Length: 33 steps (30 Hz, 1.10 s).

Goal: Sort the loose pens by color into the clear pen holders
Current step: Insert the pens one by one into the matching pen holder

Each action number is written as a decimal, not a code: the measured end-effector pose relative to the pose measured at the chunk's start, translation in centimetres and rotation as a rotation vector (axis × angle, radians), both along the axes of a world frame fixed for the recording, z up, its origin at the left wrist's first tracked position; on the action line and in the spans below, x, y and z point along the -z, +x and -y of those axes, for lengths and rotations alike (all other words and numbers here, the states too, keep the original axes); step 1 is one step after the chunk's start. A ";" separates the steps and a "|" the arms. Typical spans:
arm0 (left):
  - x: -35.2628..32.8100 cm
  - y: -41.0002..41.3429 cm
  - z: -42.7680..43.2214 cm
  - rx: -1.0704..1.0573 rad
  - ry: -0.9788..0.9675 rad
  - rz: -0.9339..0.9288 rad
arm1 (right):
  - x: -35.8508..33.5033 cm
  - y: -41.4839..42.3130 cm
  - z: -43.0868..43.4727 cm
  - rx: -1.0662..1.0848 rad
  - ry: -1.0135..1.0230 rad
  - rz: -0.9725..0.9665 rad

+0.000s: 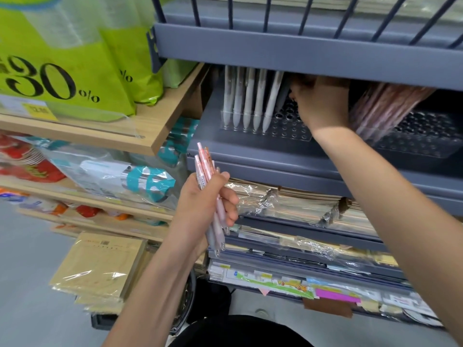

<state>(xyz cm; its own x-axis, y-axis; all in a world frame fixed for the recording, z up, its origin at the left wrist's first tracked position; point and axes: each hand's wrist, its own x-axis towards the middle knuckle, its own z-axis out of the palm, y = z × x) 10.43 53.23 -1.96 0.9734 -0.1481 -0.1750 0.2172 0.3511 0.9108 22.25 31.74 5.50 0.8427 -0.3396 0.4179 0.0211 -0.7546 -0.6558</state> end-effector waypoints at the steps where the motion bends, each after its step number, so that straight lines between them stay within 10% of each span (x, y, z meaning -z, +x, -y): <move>1: 0.0 -0.1 0.0 0.022 0.010 0.010 | 0.1 0.0 0.0 0.011 -0.005 0.010; 11: 0.2 -0.4 -0.2 0.155 0.047 0.060 | -0.6 -3.9 -1.1 -0.026 0.167 0.150; 20: 0.5 -0.7 1.6 0.304 0.049 0.094 | 0.0 -9.1 -3.3 -0.663 0.117 -0.342; 33: 0.9 -1.1 8.0 0.321 0.103 0.110 | 1.6 -11.9 4.9 -0.151 0.593 -0.065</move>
